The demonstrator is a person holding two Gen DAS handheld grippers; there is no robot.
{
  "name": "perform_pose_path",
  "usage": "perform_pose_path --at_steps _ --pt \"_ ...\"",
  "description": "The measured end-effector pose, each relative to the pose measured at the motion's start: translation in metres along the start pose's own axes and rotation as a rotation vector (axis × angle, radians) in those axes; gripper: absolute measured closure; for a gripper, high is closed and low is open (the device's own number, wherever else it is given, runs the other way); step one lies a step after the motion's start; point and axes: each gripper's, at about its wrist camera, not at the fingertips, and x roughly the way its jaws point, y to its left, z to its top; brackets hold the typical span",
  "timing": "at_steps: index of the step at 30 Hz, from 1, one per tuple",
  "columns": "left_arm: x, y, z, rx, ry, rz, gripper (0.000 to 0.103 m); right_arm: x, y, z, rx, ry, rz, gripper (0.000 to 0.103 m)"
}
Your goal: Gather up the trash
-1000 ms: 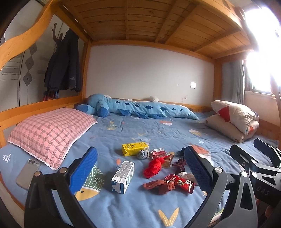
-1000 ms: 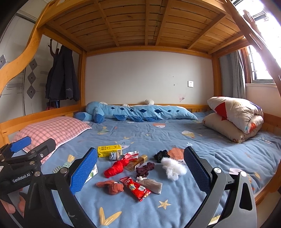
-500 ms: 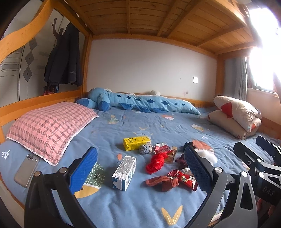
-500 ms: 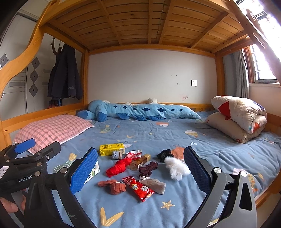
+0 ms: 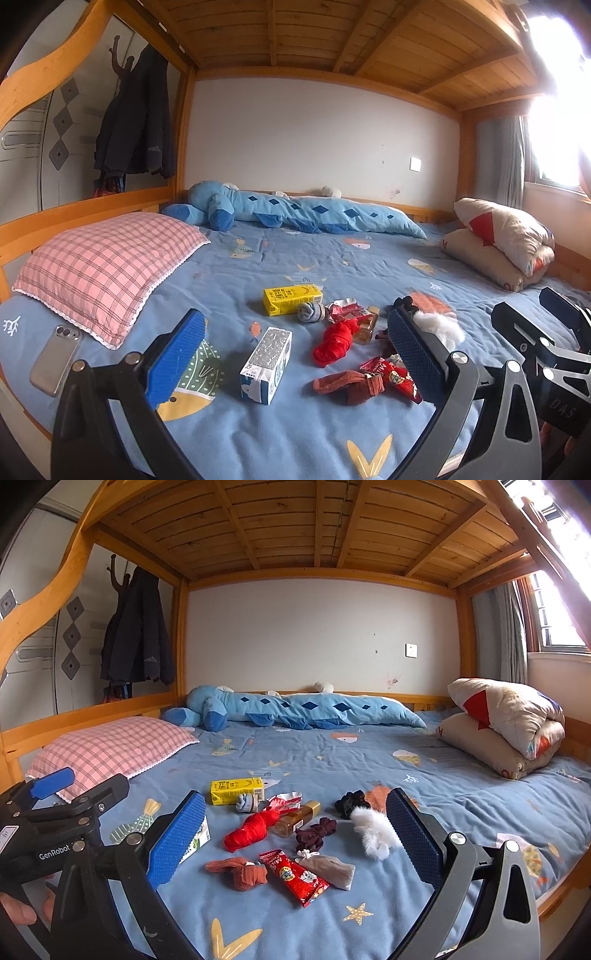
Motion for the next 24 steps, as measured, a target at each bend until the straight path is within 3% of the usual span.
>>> perform_pose_path --at_steps 19,24 --pt "0.017 0.006 -0.007 -0.005 0.038 0.002 0.004 0.022 0.002 -0.007 -0.009 0.052 0.001 0.008" --pt "0.031 0.006 -0.013 -0.001 0.098 -0.004 0.004 0.034 0.002 -0.016 -0.018 0.090 -0.005 0.008"
